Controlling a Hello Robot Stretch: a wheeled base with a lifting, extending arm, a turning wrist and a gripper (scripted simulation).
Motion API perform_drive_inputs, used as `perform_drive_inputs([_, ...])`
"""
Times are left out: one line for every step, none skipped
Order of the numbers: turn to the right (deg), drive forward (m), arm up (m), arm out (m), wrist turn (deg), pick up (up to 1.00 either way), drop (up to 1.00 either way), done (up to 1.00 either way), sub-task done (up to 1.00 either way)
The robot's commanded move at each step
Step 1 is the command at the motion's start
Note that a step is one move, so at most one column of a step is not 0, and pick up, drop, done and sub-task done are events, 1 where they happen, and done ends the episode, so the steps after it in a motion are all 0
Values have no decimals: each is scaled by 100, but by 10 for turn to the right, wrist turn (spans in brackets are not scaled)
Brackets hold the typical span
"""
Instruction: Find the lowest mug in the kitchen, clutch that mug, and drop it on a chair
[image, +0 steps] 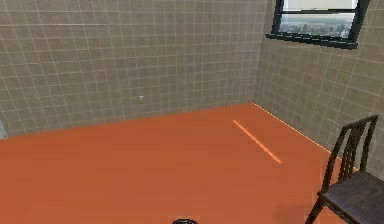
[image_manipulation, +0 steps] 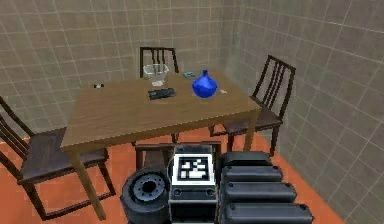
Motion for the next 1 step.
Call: perform_drive_inputs([0, 0, 0, 48, 0, 0, 0, 0, 0])
